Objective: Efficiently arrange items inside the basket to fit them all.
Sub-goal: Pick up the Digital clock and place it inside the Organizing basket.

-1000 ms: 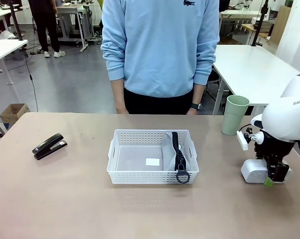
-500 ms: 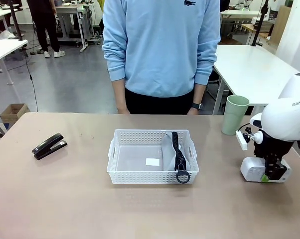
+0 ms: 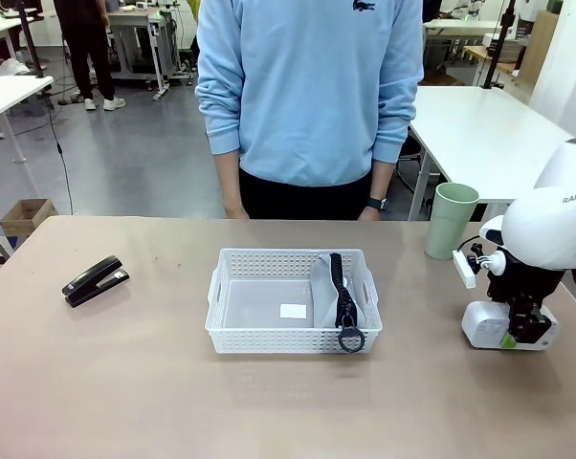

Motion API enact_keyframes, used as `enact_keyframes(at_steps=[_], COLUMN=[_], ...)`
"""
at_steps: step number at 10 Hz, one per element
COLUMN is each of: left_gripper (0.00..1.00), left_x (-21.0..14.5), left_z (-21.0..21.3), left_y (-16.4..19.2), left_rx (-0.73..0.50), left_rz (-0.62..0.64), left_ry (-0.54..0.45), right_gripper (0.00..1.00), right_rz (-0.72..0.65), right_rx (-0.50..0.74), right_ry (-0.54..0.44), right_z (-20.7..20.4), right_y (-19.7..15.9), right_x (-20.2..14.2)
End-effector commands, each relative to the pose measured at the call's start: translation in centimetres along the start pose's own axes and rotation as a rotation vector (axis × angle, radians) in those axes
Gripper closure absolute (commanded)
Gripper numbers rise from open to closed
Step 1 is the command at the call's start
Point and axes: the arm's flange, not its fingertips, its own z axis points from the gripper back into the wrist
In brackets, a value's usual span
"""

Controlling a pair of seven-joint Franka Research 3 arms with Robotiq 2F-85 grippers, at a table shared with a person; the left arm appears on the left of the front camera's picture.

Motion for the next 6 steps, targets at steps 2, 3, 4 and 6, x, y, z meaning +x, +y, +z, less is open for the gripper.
enact_keyframes(at_steps=[2,3,4,6], left_gripper=[0.00,0.00,0.00,0.00], left_x=[0.2,0.2,0.2,0.2], left_z=[0.0,0.0,0.0,0.0], left_y=[0.0,0.0,0.0,0.0], left_rx=[-0.009,-0.009,-0.009,-0.009], left_rz=[-0.019,-0.019,-0.019,-0.019], left_ry=[-0.025,-0.025,-0.025,-0.025], right_gripper=[1.00,1.00,1.00,1.00], right_rz=[-0.055,-0.112,-0.137,-0.188], right_rx=[-0.010,0.004,-0.034,-0.136], right_ry=[0.007,0.004,-0.009,0.012], right_z=[1.5,5.2,9.5,14.7], right_y=[6.7,7.5,8.7,11.5], right_x=[0.2,1.3,2.6,3.6])
